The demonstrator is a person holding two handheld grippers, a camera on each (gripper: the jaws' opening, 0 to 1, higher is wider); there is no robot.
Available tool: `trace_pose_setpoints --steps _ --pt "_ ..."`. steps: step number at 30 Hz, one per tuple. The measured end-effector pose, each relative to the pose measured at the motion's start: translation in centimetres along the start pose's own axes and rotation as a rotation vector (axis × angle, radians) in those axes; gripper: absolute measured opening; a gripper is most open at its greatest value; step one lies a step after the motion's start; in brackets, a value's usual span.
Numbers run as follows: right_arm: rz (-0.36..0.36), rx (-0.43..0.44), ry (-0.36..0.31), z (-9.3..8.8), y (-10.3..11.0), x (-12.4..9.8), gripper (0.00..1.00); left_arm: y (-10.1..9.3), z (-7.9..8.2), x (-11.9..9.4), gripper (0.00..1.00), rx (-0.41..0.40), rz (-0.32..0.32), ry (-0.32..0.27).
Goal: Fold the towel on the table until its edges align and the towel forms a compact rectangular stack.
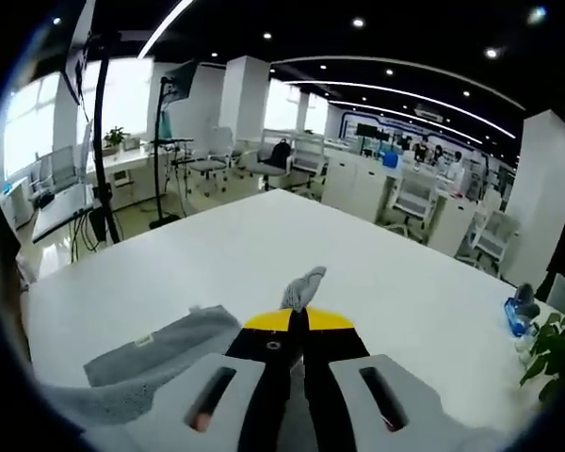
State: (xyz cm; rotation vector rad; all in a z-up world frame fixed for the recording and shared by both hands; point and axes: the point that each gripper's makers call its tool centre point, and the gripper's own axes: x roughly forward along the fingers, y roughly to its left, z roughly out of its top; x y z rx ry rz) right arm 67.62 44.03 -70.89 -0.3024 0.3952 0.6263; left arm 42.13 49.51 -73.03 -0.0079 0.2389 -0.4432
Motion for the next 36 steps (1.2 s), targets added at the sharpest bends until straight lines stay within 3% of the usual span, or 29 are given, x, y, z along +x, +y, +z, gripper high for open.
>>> trace_pose_setpoints --steps 9,19,29,36 --pt "0.024 -0.010 0.021 -0.7 2.5 2.2 0.00 1.7 -1.9 -0.8 0.02 -0.021 0.026 0.028" --pt "0.042 -0.010 0.032 -0.8 3.5 4.2 0.00 3.1 -3.4 -1.0 0.02 -0.025 0.047 0.051" --pt "0.053 -0.015 0.050 -2.1 4.7 6.0 0.00 4.2 -5.3 -1.0 0.02 -0.028 0.063 0.085" --pt "0.069 -0.011 0.052 -2.2 5.4 6.3 0.00 4.9 -6.3 -1.0 0.02 -0.039 0.071 0.101"
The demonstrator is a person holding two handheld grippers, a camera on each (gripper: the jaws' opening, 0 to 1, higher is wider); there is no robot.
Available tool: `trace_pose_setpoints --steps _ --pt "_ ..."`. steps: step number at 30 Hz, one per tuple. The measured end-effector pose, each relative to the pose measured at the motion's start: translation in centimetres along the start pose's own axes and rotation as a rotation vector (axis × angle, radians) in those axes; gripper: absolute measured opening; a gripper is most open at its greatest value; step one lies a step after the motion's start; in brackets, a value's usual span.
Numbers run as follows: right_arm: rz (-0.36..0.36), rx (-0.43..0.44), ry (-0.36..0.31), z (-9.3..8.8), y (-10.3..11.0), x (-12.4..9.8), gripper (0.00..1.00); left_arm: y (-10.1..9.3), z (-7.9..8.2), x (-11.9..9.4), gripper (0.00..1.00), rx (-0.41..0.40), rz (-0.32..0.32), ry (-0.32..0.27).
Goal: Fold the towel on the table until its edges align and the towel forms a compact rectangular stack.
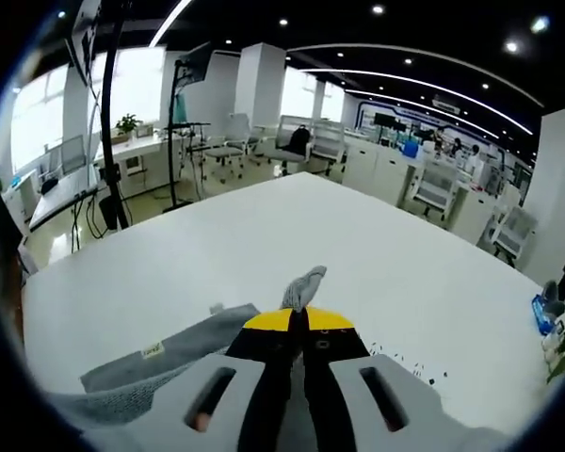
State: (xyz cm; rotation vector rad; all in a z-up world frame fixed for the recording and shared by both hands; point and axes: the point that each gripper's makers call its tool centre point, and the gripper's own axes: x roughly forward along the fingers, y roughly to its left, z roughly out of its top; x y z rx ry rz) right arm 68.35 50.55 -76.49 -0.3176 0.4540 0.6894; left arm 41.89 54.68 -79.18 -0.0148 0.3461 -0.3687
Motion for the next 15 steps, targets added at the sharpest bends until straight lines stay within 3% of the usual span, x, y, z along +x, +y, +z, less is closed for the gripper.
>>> trace_pose_setpoints --steps 15 --pt "0.023 0.007 0.024 -1.6 2.3 2.9 0.00 1.9 -3.4 0.3 0.02 -0.013 0.019 0.071"
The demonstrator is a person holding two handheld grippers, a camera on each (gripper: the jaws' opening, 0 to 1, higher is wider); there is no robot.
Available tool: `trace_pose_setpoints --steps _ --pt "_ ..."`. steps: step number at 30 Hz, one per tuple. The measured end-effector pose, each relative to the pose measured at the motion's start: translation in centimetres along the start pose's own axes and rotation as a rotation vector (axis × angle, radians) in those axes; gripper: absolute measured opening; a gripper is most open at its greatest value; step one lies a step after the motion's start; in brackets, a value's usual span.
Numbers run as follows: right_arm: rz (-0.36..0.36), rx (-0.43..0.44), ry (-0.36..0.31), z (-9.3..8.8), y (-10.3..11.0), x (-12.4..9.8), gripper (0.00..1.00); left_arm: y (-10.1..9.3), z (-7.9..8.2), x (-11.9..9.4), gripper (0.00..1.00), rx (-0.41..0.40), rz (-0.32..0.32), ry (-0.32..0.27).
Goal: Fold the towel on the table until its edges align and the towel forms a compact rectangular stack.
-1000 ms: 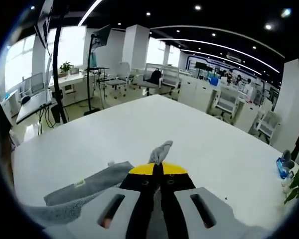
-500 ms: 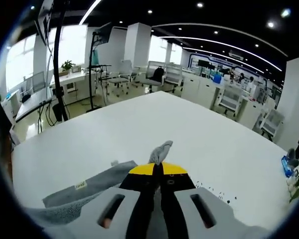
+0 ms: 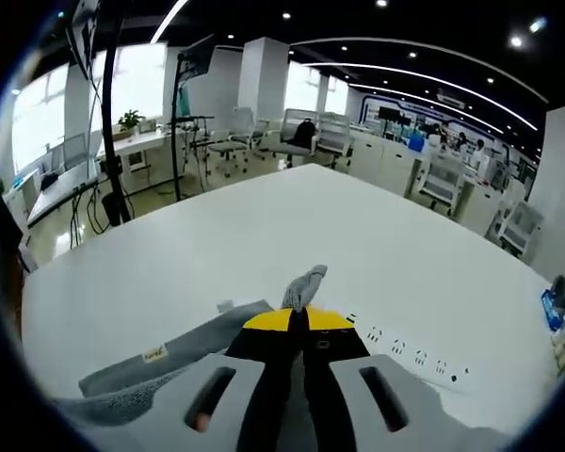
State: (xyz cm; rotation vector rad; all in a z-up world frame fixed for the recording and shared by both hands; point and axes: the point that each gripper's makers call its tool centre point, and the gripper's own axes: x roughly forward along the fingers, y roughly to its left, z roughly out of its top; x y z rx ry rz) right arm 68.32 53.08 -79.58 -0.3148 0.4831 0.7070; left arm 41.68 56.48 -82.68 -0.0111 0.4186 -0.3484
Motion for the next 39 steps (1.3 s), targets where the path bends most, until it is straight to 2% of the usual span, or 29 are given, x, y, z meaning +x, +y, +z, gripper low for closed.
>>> trace_pose_setpoints --steps 15,20,25,29,31,33,39 --pt "0.018 -0.001 0.011 -0.4 1.4 2.0 0.01 1.3 -1.9 0.5 0.02 -0.031 0.007 0.035" --pt "0.025 0.004 0.018 -1.0 2.6 2.3 0.01 1.5 -3.0 0.6 0.03 -0.041 0.009 0.058" --pt "0.040 0.042 0.030 -1.7 3.5 3.1 0.01 1.8 -4.7 0.7 0.03 -0.064 0.011 0.093" --pt "0.056 0.068 0.052 -2.5 3.8 3.7 0.02 1.9 -5.1 0.6 0.03 -0.071 0.018 0.107" --pt "0.047 0.091 0.036 -2.2 3.7 3.7 0.03 2.2 -5.3 0.6 0.04 -0.070 0.025 0.109" --pt "0.060 0.128 0.054 -2.6 3.9 3.9 0.03 2.5 -5.8 0.6 0.04 -0.081 0.027 0.122" --pt "0.076 0.160 0.025 -2.1 3.7 4.2 0.04 2.5 -6.6 0.6 0.06 -0.087 0.018 0.143"
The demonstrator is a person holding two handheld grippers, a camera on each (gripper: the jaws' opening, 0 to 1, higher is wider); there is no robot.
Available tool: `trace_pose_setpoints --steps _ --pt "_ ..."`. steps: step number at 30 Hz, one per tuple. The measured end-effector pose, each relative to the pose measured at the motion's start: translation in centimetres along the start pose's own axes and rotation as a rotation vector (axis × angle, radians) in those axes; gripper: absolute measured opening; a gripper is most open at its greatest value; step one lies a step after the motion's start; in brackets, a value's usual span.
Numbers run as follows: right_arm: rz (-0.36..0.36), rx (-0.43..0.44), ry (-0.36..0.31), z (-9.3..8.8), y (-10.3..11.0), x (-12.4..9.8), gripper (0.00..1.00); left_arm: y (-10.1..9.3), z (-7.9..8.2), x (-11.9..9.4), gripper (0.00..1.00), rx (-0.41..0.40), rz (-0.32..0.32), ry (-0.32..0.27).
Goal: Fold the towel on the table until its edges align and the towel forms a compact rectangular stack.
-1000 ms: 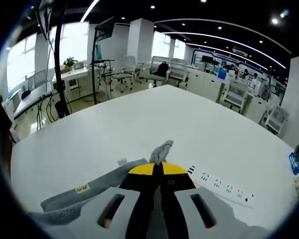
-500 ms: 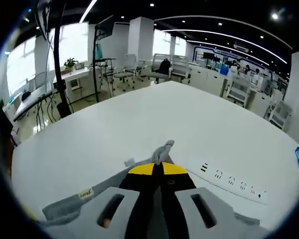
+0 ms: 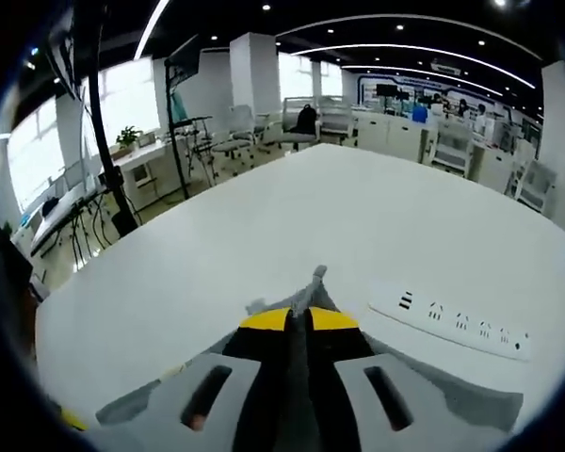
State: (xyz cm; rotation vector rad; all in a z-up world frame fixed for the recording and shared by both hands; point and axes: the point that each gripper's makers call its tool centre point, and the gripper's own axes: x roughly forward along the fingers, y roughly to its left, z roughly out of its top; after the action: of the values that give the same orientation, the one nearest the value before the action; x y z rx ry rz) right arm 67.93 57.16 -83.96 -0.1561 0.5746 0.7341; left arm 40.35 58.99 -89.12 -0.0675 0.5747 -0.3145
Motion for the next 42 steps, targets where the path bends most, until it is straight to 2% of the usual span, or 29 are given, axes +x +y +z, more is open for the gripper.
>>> trace_pose_setpoints --steps 4,12,16,22,25,28,32,42 --pt "0.009 0.020 -0.027 0.5 0.1 -0.1 0.11 0.1 -0.2 -0.5 0.07 -0.015 0.003 0.001" --pt "0.014 0.030 -0.016 0.0 -0.1 -0.6 0.11 1.2 -0.5 -0.6 0.10 -0.015 0.046 0.009" --pt "0.010 0.038 -0.013 -0.3 -0.6 -0.9 0.11 2.1 -0.5 -1.0 0.11 -0.048 0.091 0.006" --pt "-0.005 0.040 -0.010 -0.4 -1.4 -1.4 0.11 2.5 -0.7 -1.4 0.11 -0.055 0.102 0.007" --pt "-0.008 0.041 -0.010 -0.3 -1.8 -1.5 0.11 3.4 -1.1 -2.0 0.12 -0.083 0.134 0.006" --pt "-0.007 0.043 -0.015 0.0 -1.9 -2.1 0.11 4.0 -1.2 -2.8 0.12 -0.093 0.168 -0.004" --pt "-0.011 0.038 -0.013 -0.2 -2.2 -2.8 0.12 4.6 -0.4 -3.5 0.12 -0.064 0.208 -0.045" --pt "-0.013 0.043 0.019 -2.0 -3.9 -5.3 0.15 3.1 1.2 -2.1 0.12 -0.036 0.132 -0.041"
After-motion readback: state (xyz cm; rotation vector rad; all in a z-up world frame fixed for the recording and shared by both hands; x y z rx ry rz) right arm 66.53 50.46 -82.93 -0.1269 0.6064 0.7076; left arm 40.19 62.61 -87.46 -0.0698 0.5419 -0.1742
